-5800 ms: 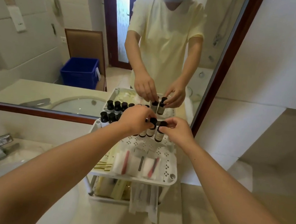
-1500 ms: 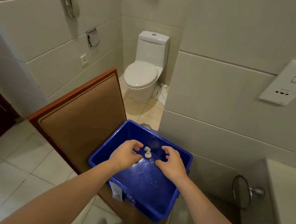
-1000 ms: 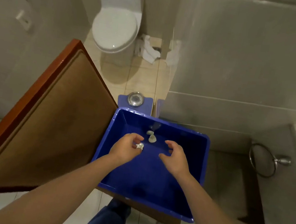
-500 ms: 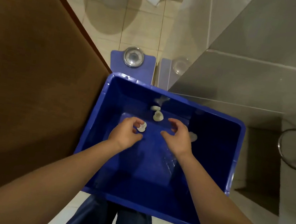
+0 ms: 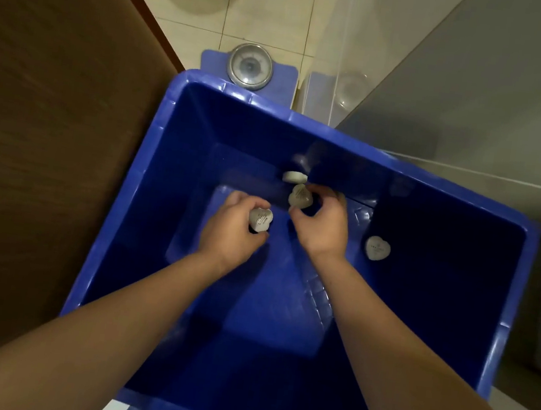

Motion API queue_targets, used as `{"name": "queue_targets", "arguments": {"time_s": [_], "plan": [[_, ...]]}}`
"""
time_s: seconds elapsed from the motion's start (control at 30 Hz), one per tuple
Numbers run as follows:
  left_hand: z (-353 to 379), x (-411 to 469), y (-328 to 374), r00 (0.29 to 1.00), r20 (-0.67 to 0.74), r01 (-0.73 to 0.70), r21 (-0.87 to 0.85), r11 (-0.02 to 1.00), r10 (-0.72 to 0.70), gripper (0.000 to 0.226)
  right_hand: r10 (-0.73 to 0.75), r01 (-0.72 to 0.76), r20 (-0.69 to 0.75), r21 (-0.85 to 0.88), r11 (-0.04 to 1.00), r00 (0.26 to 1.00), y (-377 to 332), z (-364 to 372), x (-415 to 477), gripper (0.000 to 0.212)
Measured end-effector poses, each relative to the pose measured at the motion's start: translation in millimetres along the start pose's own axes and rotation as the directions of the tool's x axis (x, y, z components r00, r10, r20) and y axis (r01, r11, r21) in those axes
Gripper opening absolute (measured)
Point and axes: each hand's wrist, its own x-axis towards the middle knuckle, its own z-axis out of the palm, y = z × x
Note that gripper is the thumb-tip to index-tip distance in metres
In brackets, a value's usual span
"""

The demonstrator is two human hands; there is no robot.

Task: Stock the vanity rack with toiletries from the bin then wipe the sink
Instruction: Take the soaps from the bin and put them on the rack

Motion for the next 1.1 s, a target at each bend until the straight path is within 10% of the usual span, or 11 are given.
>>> {"name": "queue_targets", "arguments": {"time_s": [0.53, 1.1], "plan": [[13, 5, 0, 0.998, -0.044, -0.041, 0.261, 0.964, 0.055, 0.044, -0.048, 0.041, -0.075, -0.097, 0.994, 0.996, 15, 14, 13, 0.03], [15, 3, 1, 0.997, -0.071, 0.044, 0.176, 0.983, -0.032, 0.035, -0.068, 0.053, -0.082, -0.173, 0.983, 0.994, 9, 19, 13, 0.025]]}}
